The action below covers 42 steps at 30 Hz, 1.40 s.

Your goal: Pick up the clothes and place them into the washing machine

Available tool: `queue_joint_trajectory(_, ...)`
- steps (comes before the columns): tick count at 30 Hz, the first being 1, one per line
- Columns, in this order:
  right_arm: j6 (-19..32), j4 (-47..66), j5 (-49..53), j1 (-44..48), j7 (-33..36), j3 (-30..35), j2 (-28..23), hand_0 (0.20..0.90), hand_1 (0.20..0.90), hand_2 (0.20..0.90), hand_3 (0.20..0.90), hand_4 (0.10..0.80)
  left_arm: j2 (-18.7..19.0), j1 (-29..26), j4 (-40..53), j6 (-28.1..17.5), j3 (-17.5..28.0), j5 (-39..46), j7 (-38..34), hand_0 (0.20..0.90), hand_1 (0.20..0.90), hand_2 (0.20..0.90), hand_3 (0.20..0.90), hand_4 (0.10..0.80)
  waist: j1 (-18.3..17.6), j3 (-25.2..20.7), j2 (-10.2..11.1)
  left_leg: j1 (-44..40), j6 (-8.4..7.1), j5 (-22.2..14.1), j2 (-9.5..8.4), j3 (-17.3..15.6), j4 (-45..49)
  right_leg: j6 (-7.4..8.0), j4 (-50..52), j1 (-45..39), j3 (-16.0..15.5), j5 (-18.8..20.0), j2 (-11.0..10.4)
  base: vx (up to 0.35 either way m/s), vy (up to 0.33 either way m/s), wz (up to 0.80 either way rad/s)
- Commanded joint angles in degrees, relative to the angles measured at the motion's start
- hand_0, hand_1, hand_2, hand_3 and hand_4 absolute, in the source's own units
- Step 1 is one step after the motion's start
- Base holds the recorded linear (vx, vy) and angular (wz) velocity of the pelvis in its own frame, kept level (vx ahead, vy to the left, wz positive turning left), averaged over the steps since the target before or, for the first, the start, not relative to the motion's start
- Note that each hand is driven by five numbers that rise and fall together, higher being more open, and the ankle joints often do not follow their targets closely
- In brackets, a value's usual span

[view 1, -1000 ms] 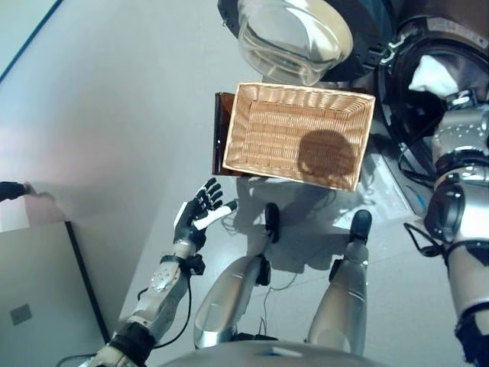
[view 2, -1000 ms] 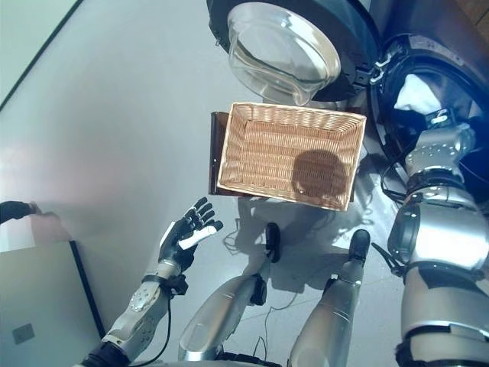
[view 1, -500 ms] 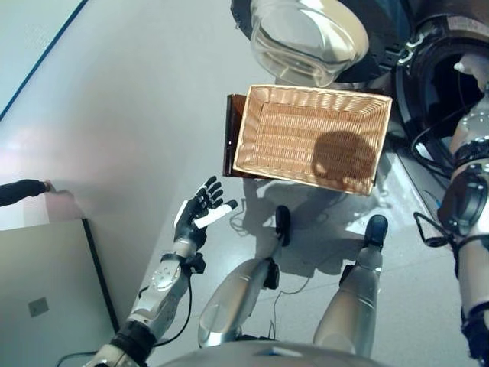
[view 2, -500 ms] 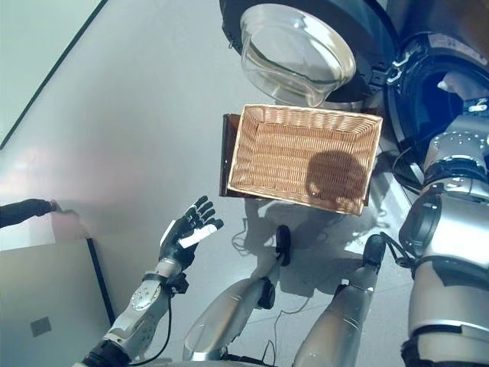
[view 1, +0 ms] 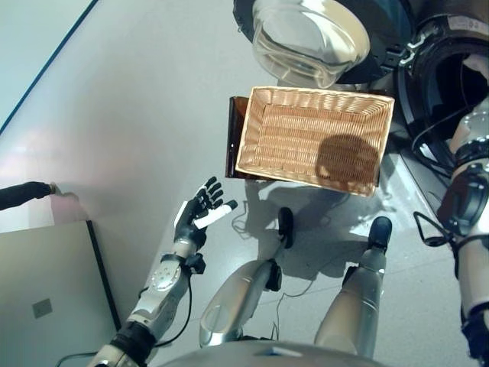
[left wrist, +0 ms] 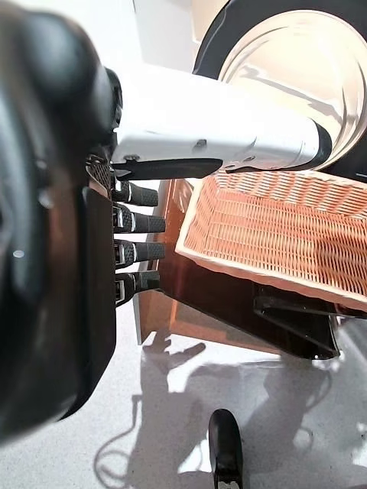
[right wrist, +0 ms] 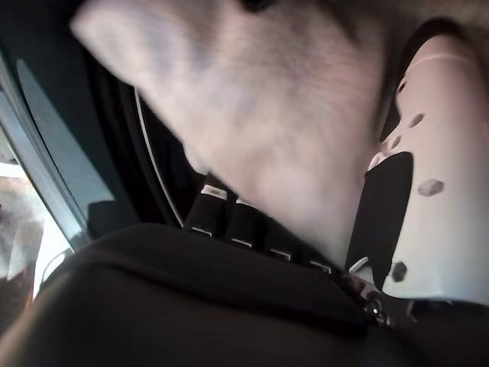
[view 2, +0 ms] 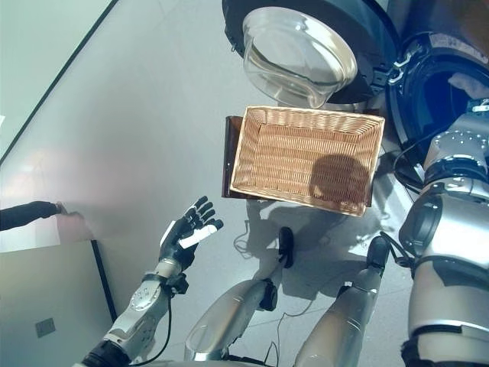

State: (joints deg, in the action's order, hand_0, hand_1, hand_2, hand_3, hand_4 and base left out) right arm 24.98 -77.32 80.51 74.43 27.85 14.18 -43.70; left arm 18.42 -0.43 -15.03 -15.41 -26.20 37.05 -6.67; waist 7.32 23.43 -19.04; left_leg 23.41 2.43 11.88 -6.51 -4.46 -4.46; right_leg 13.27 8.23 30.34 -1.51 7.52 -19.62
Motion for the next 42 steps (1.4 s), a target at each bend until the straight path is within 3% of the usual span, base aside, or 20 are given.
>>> queue_joint_trajectory(1, 5.4, 11.0, -2.4, 8.6, -1.8, -8.2, -8.8, 0.900, 0.900, 0.900, 0.900, 0.800, 0.4, 0.7, 6.7, -3.9, -0.8, 1.3, -0.7, 0.900, 0.900, 0.900, 0.900, 0.800, -1.2, -0.1, -5.6, 0.4, -5.71, -3.9, 2.39, 0.2, 2.8, -5.47, 7.2, 0.9, 0.0, -9.2, 3.8, 0.000, 0.000, 0.00)
queue_joint_trajectory(10, 4.7, 11.0, -3.0, 7.5, -1.8, -8.1, -7.7, 0.900, 0.900, 0.900, 0.900, 0.800, 0.4, 1.0, 6.9, -4.0, -0.3, 2.0, -0.5, 0.900, 0.900, 0.900, 0.900, 0.800, -1.0, -0.3, -5.3, 0.4, -5.72, -4.0, 2.46, 0.2, 3.4, -5.58, 6.9, 0.3, -0.2, -9.1, 3.8, 0.000, 0.000, 0.00)
queue_joint_trajectory(18, 4.7, 12.9, -4.6, 4.4, -1.6, -7.4, -3.5, 0.900, 0.900, 0.900, 0.900, 0.800, 0.0, 0.9, 5.6, -3.8, 0.6, 1.9, -1.0, 0.900, 0.900, 0.900, 0.900, 0.800, -1.1, -0.1, -4.9, 0.3, -5.65, -4.1, 2.55, 0.0, 3.7, -5.74, 6.2, -0.1, -0.2, -8.7, 4.1, 0.000, 0.000, 0.00)
queue_joint_trajectory(33, 6.6, 34.0, -17.9, -20.7, -0.4, -4.9, 23.2, 0.900, 0.900, 0.900, 0.900, 0.800, -4.4, 1.9, -1.4, -3.4, 3.4, 4.8, -1.3, 0.900, 0.900, 0.900, 0.900, 0.800, -3.6, 0.6, -1.5, -0.5, -4.63, -6.6, 2.79, -1.4, 7.4, -5.94, 3.3, -3.8, 0.5, -6.8, 4.4, -0.002, 0.020, -0.07)
queue_joint_trajectory(42, 4.4, 37.6, -18.8, -30.4, -2.8, -7.0, 30.4, 0.900, 0.900, 0.900, 0.900, 0.800, -4.5, 3.3, -3.3, -2.7, 5.3, 4.1, -1.1, 0.900, 0.900, 0.900, 0.900, 0.800, -4.5, 0.5, 0.6, -2.1, -4.20, -9.0, 2.67, -1.7, 10.7, -5.80, 3.2, -7.0, 0.5, -6.5, 3.9, 0.002, 0.003, -0.02)
